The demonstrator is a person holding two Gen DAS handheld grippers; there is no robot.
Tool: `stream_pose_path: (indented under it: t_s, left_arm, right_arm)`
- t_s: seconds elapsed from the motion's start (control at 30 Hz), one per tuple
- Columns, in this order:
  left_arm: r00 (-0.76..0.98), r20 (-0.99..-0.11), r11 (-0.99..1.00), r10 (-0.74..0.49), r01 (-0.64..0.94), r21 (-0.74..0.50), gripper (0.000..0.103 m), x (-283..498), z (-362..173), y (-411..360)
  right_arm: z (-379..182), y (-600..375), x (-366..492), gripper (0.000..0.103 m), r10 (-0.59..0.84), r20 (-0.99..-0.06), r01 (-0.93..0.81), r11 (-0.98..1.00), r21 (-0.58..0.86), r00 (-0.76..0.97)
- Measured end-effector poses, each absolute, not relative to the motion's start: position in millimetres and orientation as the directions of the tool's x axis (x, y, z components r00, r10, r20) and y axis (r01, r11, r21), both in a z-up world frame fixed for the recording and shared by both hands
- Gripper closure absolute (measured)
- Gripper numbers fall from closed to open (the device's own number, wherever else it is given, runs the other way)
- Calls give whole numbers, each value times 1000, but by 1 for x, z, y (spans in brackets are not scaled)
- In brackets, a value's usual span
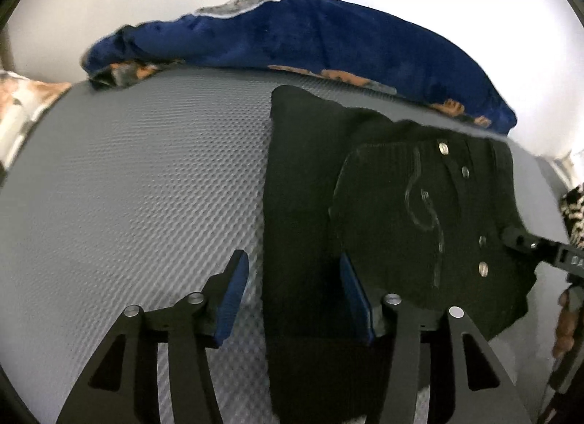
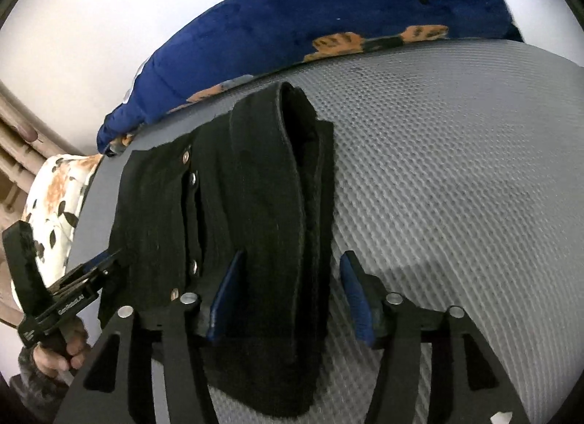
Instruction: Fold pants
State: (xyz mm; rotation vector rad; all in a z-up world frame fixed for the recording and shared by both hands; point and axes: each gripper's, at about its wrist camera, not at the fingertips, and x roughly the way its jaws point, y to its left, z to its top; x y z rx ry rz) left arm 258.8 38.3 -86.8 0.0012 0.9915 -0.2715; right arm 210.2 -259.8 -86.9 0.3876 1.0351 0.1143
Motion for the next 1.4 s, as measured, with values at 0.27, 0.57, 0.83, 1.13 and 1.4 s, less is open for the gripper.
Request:
stream_pose_path:
  t_s: [0.27, 0.57, 0.83, 1.13, 1.4]
  left_arm:
    - [608, -784, 981, -130, 195, -11, 43, 190, -44, 37]
    - [662, -745, 990, -78, 137, 18, 39, 120, -17, 41]
    - [686, -727, 995, -38, 96, 39, 36, 76, -8, 44]
    - [688, -725, 995, -20, 83, 51, 36, 57, -11, 43]
    - [687, -727, 996, 2, 68, 66, 36, 51, -14, 43]
  right_arm:
    - [-45, -235, 162, 47, 157, -797, 61, 970, 235, 584]
    - [-8, -184, 97, 32, 71, -740, -2, 996, 93, 668]
    - [9, -155, 63, 23, 52, -705, -2, 997, 72, 707]
    - [9, -145, 46, 21, 60, -694, -4, 997, 82, 717]
    - [4, -140, 40, 21, 66, -699, -27, 997, 68, 713]
